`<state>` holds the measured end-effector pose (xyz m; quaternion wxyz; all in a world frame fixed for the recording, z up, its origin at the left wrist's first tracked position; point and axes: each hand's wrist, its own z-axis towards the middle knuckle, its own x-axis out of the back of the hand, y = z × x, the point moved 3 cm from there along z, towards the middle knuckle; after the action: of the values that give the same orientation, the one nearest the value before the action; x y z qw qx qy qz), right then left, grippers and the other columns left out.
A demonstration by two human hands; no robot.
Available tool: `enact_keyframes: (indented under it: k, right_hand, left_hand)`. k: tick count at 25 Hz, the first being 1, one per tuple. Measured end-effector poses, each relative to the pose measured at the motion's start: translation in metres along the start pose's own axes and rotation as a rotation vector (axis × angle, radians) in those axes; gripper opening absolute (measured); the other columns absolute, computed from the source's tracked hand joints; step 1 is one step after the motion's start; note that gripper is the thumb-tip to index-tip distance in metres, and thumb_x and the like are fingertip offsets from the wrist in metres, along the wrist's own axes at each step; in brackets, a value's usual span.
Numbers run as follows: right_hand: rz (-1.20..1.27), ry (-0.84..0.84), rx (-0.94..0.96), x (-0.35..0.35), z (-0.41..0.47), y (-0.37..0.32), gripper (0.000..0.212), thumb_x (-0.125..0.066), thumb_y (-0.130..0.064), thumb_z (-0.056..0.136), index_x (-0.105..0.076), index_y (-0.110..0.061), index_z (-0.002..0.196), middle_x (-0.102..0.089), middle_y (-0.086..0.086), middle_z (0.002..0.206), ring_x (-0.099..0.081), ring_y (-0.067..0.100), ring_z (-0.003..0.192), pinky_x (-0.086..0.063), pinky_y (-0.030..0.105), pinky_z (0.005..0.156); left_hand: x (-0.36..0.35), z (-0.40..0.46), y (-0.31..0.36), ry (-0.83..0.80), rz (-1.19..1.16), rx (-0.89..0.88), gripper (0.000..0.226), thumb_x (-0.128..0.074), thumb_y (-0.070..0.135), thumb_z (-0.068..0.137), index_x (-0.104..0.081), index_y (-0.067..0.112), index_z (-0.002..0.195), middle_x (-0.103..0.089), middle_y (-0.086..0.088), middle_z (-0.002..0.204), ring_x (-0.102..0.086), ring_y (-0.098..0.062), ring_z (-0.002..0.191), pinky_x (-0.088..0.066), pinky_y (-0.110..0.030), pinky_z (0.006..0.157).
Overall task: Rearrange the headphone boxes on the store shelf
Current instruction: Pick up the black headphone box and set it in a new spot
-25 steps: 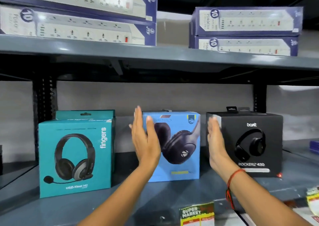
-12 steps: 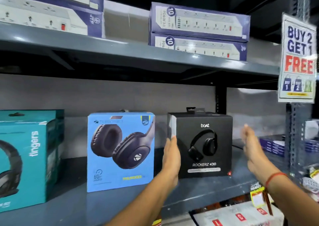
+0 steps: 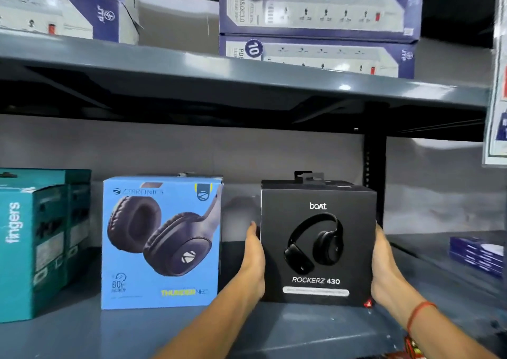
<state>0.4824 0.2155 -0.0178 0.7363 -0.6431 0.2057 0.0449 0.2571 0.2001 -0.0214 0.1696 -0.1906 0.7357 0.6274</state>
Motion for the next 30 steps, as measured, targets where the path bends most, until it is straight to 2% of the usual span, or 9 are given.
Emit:
enact_keyframes:
  k: [2, 4, 5, 7, 10, 15, 18, 21, 30]
  right_hand:
    - [-0.002, 0.005, -0.004, -0.002, 0.0, 0.0, 0.057, -0.049, -0.073, 0.081, -0.079, -0.03, 0.102, -0.08, 0.005, 0.103, -0.073, 0.029, 0.095, -0.056, 0.049, 0.091]
    - [-0.004, 0.003, -0.013, -0.003, 0.001, -0.001, 0.061, -0.045, -0.072, 0.086, -0.073, -0.028, 0.118, -0.076, 0.007, 0.116, -0.068, 0.032, 0.109, -0.049, 0.054, 0.101]
    - [0.002, 0.006, -0.012, -0.004, 0.002, -0.001, 0.062, -0.043, -0.071, 0.088, -0.07, -0.028, 0.124, -0.073, 0.008, 0.123, -0.065, 0.032, 0.115, -0.047, 0.054, 0.104]
    - [0.004, 0.012, -0.015, -0.004, 0.006, -0.002, 0.063, -0.043, -0.071, 0.089, -0.067, -0.027, 0.128, -0.069, 0.009, 0.129, -0.062, 0.033, 0.119, -0.044, 0.055, 0.107]
    - [-0.007, 0.031, -0.02, -0.004, 0.012, -0.003, 0.061, -0.046, -0.071, 0.087, -0.071, -0.027, 0.121, -0.072, 0.008, 0.123, -0.064, 0.033, 0.115, -0.048, 0.054, 0.103]
    - [-0.005, 0.021, -0.043, -0.002, 0.016, 0.0, 0.051, -0.053, -0.074, 0.077, -0.08, -0.031, 0.079, -0.08, 0.0, 0.089, -0.07, 0.025, 0.087, -0.055, 0.041, 0.077]
    - [-0.017, 0.006, -0.045, -0.001, 0.017, 0.002, 0.051, -0.053, -0.077, 0.074, -0.081, -0.034, 0.079, -0.081, -0.002, 0.085, -0.072, 0.025, 0.087, -0.056, 0.041, 0.077]
    - [-0.011, -0.024, -0.04, -0.001, 0.015, 0.002, 0.051, -0.052, -0.077, 0.074, -0.081, -0.036, 0.076, -0.081, -0.002, 0.085, -0.076, 0.023, 0.077, -0.057, 0.036, 0.067]
    - [0.015, -0.039, -0.031, -0.003, 0.01, -0.002, 0.05, -0.051, -0.076, 0.076, -0.081, -0.036, 0.072, -0.081, -0.001, 0.08, -0.077, 0.021, 0.065, -0.058, 0.035, 0.059]
  left_hand:
    - [-0.001, 0.002, -0.002, 0.03, 0.002, -0.01, 0.071, -0.038, 0.07, 0.095, -0.086, 0.018, 0.098, -0.086, -0.012, 0.095, -0.075, -0.033, 0.102, -0.058, -0.04, 0.097]
    - [-0.002, 0.0, -0.004, 0.061, 0.017, -0.019, 0.075, -0.039, 0.073, 0.091, -0.077, 0.02, 0.126, -0.078, -0.014, 0.128, -0.068, -0.035, 0.126, -0.046, -0.049, 0.117]
    - [-0.002, -0.001, -0.004, 0.082, 0.03, -0.032, 0.079, -0.04, 0.075, 0.088, -0.069, 0.021, 0.138, -0.07, -0.013, 0.142, -0.061, -0.035, 0.136, -0.04, -0.051, 0.122]
    - [-0.004, 0.0, -0.005, 0.121, 0.039, -0.062, 0.086, -0.041, 0.076, 0.082, -0.06, 0.024, 0.148, -0.059, -0.011, 0.154, -0.054, -0.036, 0.143, -0.037, -0.052, 0.124]
    - [-0.004, 0.005, -0.006, 0.156, 0.048, -0.096, 0.089, -0.039, 0.077, 0.079, -0.062, 0.023, 0.146, -0.062, -0.013, 0.151, -0.056, -0.037, 0.14, -0.039, -0.052, 0.122]
    - [-0.002, 0.005, -0.008, 0.172, 0.066, -0.133, 0.083, -0.04, 0.074, 0.081, -0.067, 0.022, 0.139, -0.068, -0.013, 0.142, -0.061, -0.036, 0.133, -0.042, -0.051, 0.12]
    - [0.0, 0.005, -0.008, 0.185, 0.063, -0.133, 0.088, -0.038, 0.076, 0.076, -0.067, 0.022, 0.139, -0.067, -0.012, 0.143, -0.06, -0.036, 0.135, -0.041, -0.05, 0.121]
    - [0.001, 0.004, -0.007, 0.211, 0.038, -0.146, 0.088, -0.038, 0.075, 0.076, -0.067, 0.022, 0.139, -0.067, -0.012, 0.143, -0.058, -0.036, 0.137, -0.039, -0.05, 0.122]
    - [0.003, 0.005, -0.008, 0.263, 0.005, -0.164, 0.075, -0.038, 0.069, 0.09, -0.066, 0.02, 0.14, -0.069, -0.011, 0.139, -0.06, -0.034, 0.133, -0.039, -0.049, 0.121]
